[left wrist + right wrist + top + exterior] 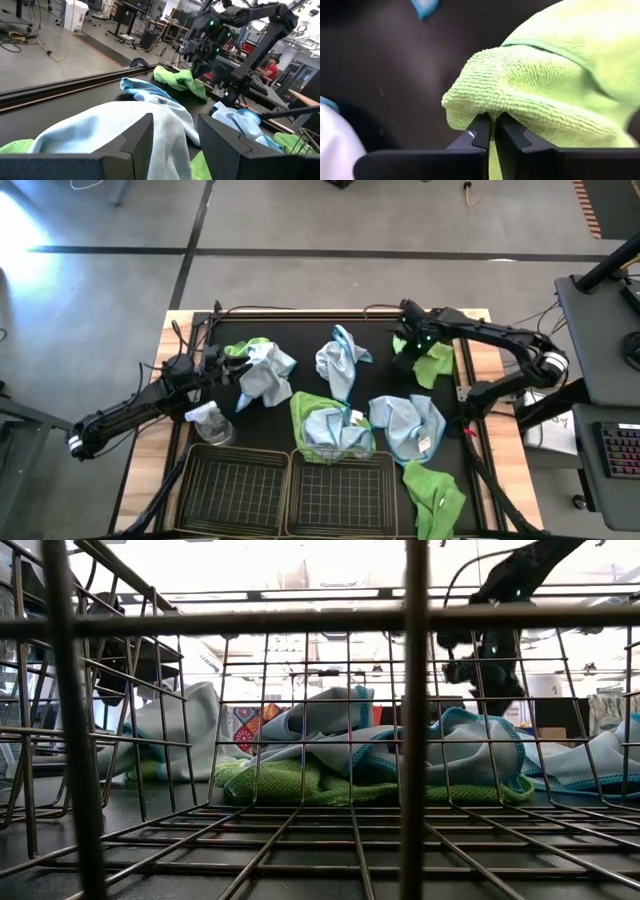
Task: Sort microfiber towel by color & place in baskets
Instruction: Put the top right green towel into the right wire basket, then put the top right blue towel into the left wire basket
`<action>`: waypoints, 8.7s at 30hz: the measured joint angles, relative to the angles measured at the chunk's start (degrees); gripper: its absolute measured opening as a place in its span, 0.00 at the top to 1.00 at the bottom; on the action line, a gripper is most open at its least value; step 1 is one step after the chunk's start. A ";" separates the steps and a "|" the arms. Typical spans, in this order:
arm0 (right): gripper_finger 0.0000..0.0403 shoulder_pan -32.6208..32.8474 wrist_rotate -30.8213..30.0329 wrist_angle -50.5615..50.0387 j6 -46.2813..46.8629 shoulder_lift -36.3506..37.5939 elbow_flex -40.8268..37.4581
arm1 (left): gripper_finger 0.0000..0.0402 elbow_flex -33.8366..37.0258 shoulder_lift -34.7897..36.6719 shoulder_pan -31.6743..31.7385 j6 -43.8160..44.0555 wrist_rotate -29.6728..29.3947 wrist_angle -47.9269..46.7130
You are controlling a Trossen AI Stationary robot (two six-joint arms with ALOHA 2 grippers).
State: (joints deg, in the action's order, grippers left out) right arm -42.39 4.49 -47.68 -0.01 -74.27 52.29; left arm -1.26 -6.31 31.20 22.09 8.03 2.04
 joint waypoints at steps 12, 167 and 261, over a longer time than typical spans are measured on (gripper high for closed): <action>0.98 0.15 0.50 0.46 3.53 12.04 9.33 | 0.65 0.00 0.00 0.00 0.08 0.00 0.02; 0.72 58.30 -29.10 12.42 6.66 -6.09 31.74 | 0.65 0.00 0.00 0.02 0.06 0.01 0.04; 0.52 24.15 -5.44 2.29 11.80 -33.00 27.39 | 0.65 0.00 0.00 0.00 0.06 0.01 0.05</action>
State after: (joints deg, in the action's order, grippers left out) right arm -18.24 -0.95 -45.39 11.79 -107.27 79.68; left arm -1.26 -6.31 31.20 22.15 8.04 2.09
